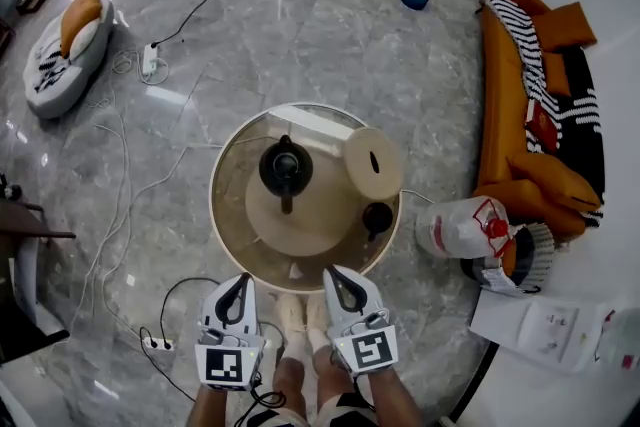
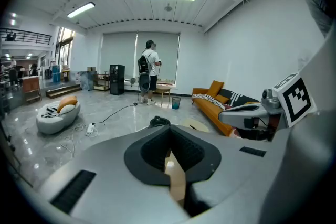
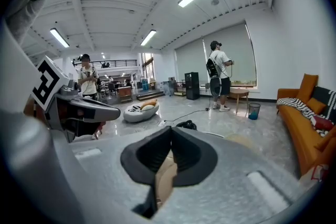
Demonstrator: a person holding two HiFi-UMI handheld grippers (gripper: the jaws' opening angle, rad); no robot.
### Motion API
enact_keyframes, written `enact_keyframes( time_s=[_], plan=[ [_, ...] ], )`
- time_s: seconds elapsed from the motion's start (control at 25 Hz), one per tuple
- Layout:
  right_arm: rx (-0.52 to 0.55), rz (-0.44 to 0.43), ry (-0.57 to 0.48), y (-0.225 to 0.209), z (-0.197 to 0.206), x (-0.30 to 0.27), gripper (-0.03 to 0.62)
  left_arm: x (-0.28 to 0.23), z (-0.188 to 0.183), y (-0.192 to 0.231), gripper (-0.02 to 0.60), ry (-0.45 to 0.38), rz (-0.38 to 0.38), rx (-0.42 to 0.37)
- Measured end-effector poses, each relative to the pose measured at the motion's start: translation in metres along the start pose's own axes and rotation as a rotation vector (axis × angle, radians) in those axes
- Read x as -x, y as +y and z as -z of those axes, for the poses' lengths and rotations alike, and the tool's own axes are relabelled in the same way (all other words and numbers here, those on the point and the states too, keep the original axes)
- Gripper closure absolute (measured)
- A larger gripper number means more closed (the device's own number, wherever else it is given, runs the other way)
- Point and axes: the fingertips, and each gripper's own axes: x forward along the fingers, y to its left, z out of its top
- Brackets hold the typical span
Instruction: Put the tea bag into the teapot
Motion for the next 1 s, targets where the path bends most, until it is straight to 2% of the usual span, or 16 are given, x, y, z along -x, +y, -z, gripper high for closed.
enact_keyframes(
  time_s=[0.08,0.2,0.76,1.0],
  plan=[
    [-0.007,-0.017,0.024,0.001,0.018,-0.008,0.594,-0.008,0.014,-0.001,0.565,0.032,-0.018,0.068],
    [-0.011,-0.047,0.056,0.005,0.046,-0.019,0.594,-0.017,0.039,-0.002,0.565,0.056,-0.031,0.117],
    [-0.019,-0.165,0.249,0.027,0.198,-0.062,0.594,-0.044,0.185,0.012,0.565,0.188,-0.091,0.223],
    [-0.004,-0.201,0.297,0.033,0.25,-0.084,0.594,-0.057,0.236,0.017,0.565,0.227,-0.1,0.265]
  ],
)
